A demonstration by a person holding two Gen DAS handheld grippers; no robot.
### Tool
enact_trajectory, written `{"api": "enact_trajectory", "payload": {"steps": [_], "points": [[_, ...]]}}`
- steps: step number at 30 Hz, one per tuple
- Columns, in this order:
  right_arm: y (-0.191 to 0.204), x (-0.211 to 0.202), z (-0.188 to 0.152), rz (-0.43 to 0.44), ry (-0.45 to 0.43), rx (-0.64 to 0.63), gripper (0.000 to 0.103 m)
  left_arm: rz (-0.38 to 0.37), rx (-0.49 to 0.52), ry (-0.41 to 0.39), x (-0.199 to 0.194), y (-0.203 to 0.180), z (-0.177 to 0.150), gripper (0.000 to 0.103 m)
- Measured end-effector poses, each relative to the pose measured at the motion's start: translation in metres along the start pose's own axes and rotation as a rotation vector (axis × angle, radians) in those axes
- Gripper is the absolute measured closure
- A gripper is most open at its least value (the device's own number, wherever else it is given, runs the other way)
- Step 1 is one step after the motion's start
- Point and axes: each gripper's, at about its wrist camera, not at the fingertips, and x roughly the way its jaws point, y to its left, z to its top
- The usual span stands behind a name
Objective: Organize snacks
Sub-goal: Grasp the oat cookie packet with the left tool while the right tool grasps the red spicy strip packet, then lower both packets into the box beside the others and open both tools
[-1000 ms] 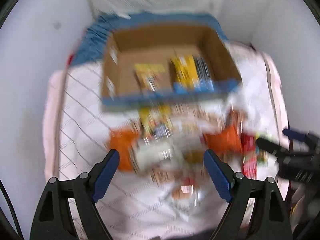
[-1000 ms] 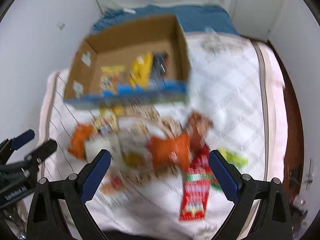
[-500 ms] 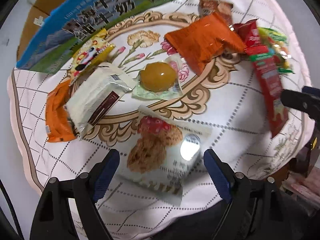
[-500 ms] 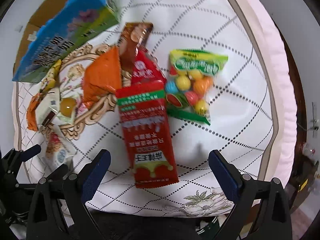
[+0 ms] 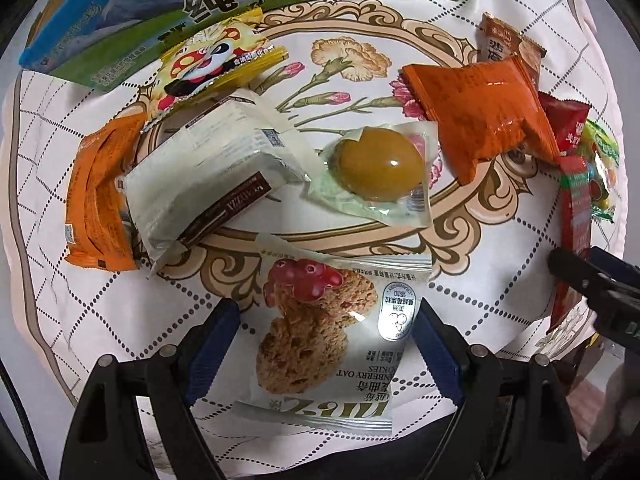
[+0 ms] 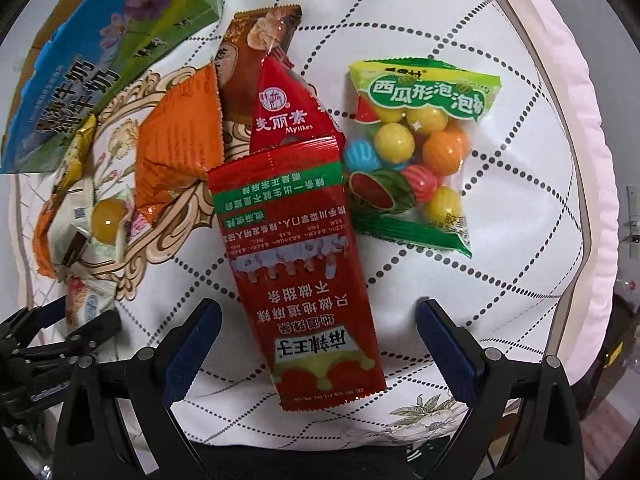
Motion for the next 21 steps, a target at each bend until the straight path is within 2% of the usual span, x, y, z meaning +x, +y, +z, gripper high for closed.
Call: {"api": "enact_trajectory", "payload": {"steps": [2,4,5,8,12,21], "points": [[0.005,0.001,-0.002,-0.02,-0.008,-0.021,0.003,-0.006,0.008,-0.013,-0.001,0.0,-0.002,0.017],[0.011,-0.001,-0.005,-0.023,-0.022,-0.038,0.007,-0.012,0.021,-0.032,-0.001,0.0,-0.004,0.026],[0.015,-0.002,-0.007,-0.023,-0.032,-0.045,0.014,-0.008,0.026,-0.044,-0.003,0.0,-0.006,0.034],[0.023,-0.008,-0.016,-0.021,-0.058,-0.057,0.043,-0.008,0.029,-0.065,-0.008,0.0,-0.013,0.035],[0.03,-0.01,-0.027,0.002,-0.069,-0.056,0.049,-0.013,-0.001,-0.091,-0.012,0.003,-0.024,0.036],[0.053,-0.031,-0.037,0.108,-0.07,-0.067,0.052,-0.093,-0.093,-0.155,-0.046,0.028,-0.049,0.036]]}}
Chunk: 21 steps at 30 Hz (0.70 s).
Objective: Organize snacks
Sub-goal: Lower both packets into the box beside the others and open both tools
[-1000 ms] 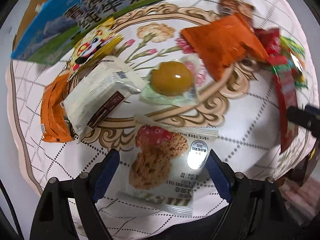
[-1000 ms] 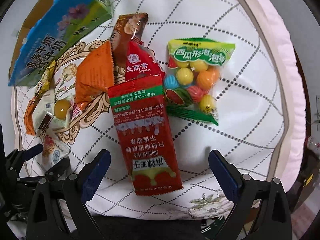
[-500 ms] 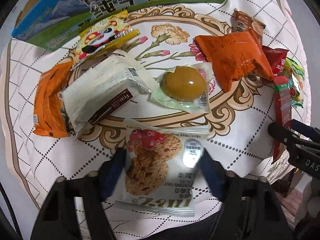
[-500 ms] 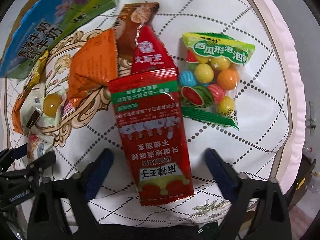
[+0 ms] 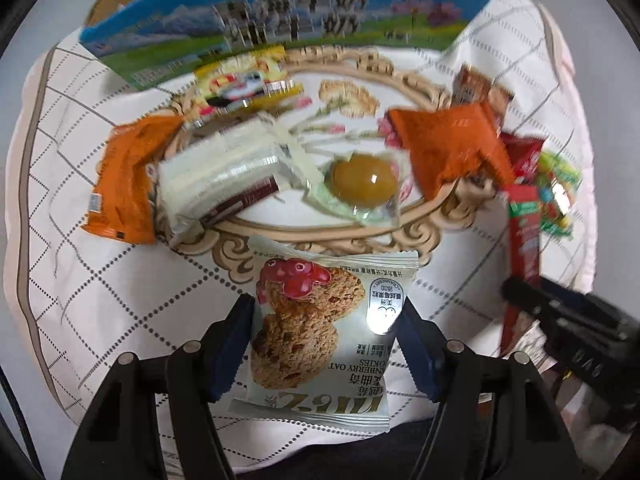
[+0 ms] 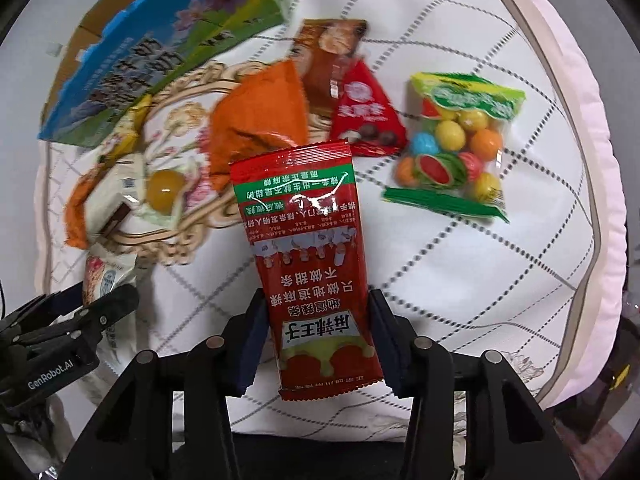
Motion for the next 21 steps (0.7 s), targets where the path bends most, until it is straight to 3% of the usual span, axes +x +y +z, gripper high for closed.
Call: {"api": "enact_trajectory", "payload": {"steps": [5,9,17,21], "points": [[0.015,-0.024,0.021,0.091,-0.036,-0.016,0.053,-0.051,-0.029,-0.075,-0.045,0.004,0.011,0.036],[0.034,-0.059,0.048,0.156,-0.096,-0.035,0.053,-0.088,-0.055,-0.143,-0.083,0.007,0.046,0.036],[0.083,-0.113,0.145,0.219,-0.221,-0.087,0.053,-0.08,-0.126,-0.233,-0.124,0.043,0.151,0.036],[0.115,-0.108,0.199,0.23,-0.219,-0.095,0.053,-0.059,-0.168,-0.192,-0.117,0.069,0.202,0.036]]}}
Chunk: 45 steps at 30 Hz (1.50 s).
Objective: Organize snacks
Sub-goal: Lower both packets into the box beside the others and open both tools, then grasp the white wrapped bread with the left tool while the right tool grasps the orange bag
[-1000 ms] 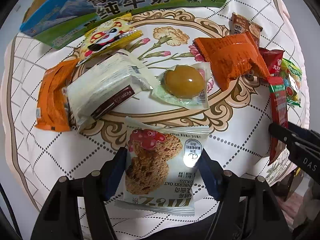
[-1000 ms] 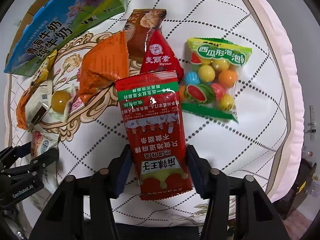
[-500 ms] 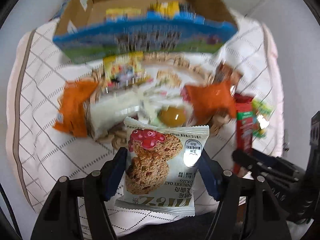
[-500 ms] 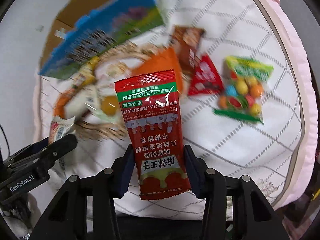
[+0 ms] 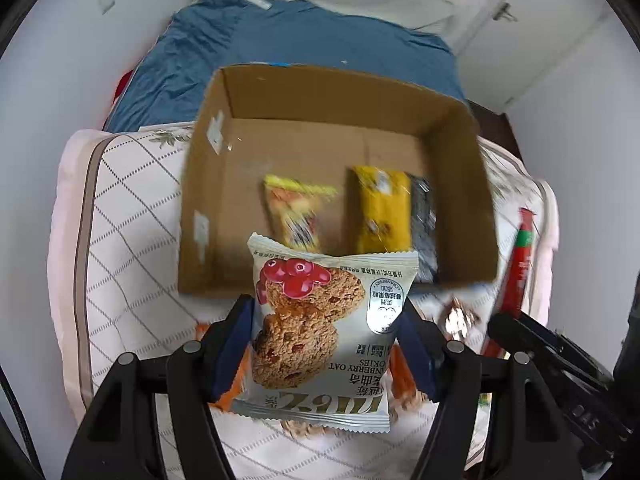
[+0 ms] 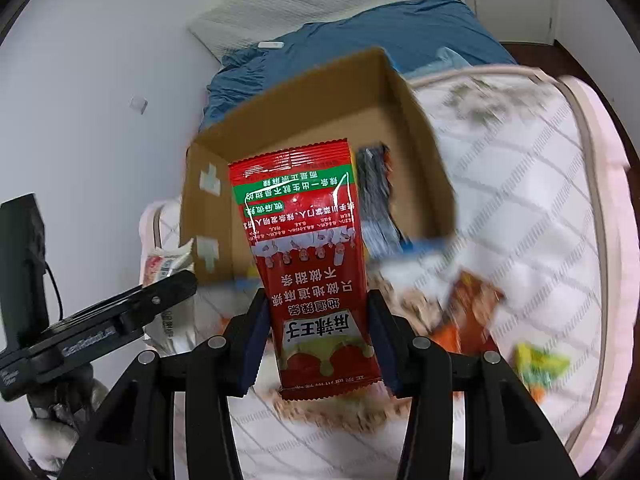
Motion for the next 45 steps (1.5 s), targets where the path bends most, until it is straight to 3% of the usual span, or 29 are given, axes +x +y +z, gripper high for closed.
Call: {"api": "enact_trajectory", "payload": {"steps": [7,16,19,21,26,33,39,45], "points": [[0.029,0.059,0.049,-0.011,0.064,-0.012,0.053,0.081,-0.018,0.119,0.046,0.024,0.051,0.036],[0.034,0.14,0.057,-0.008,0.189,-0.014,0.053,0.101,-0.024,0.276,0.106,0.038,0.075,0.036],[0.03,0.16,0.06,-0.032,0.252,-0.01,0.042,0.116,-0.038,0.287,0.117,0.046,0.077,0.034],[0.029,0.165,0.061,-0.05,0.254,-0.027,0.006,0.104,-0.056,0.286,0.121,0.051,0.076,0.017],[0.03,0.167,0.061,-0.06,0.255,-0.046,0.005,0.101,-0.044,0.271,0.119,0.048,0.072,0.016],[0.025,0.145,0.061,-0.149,0.212,-0.092,0.005,0.123,-0.023,0.221,0.102,0.037,0.065,0.015],[0.018,0.12,0.056,-0.258,0.153,-0.141,0.003,0.124,0.003,0.149,0.076,0.026,0.048,0.015],[0.014,0.086,0.047,-0.291,0.075,-0.167,0.003,0.122,0.019,0.053,0.049,0.019,0.03,0.015]]}}
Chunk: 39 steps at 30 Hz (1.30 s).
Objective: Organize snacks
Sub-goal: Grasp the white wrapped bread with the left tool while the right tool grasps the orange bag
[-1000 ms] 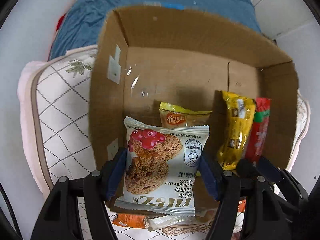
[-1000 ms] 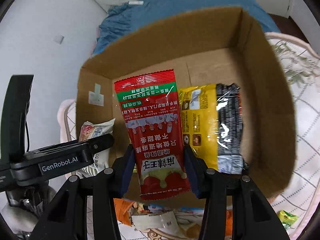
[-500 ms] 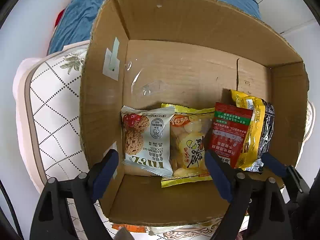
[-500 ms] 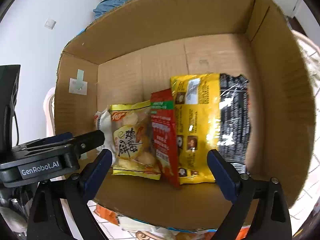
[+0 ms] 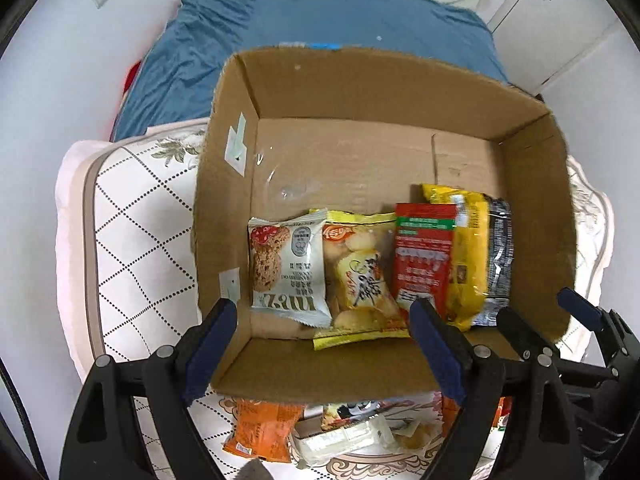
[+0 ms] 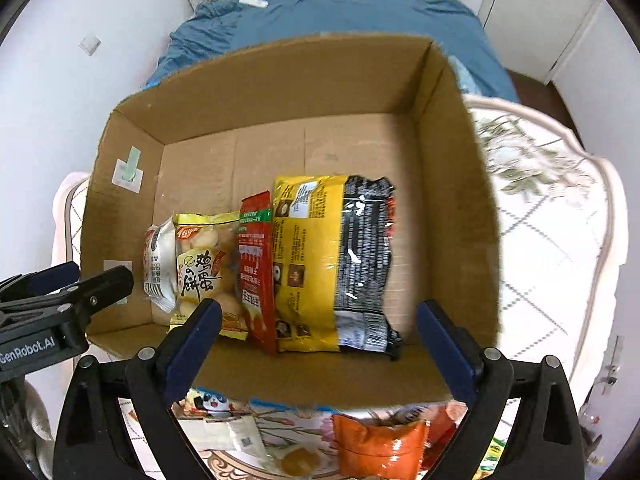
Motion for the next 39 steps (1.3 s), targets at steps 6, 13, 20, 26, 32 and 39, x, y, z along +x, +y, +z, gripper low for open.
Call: {"api": "enact_trajectory", "payload": {"steps": [6,13,20,26,32,39], "points": [[-0.003,-0.036,-0.018,-0.028,-0.082,-0.01,0.003,0.012,0.012,-0.124,-0.036,-0.009,-0.026,0.015],[-0.007,-0.083,-0.046,-0.065,-0.203,-0.008,0.003,0.037,0.038,-0.248,-0.077,-0.016,-0.061,0.015],[-0.003,-0.121,-0.074,-0.071,-0.283,-0.023,0.003,0.043,0.053,-0.319,-0.105,-0.021,-0.097,0.015],[0.0,-0.138,-0.093,-0.045,-0.296,-0.026,0.003,0.03,0.031,-0.345,-0.121,-0.016,-0.117,0.015],[-0.005,-0.131,-0.114,0.01,-0.232,-0.002,0.003,0.03,0.019,-0.325,-0.118,-0.013,-0.133,0.015],[-0.041,-0.067,-0.151,0.077,-0.023,0.125,0.003,0.001,-0.02,-0.151,-0.06,-0.007,-0.16,0.015]]}}
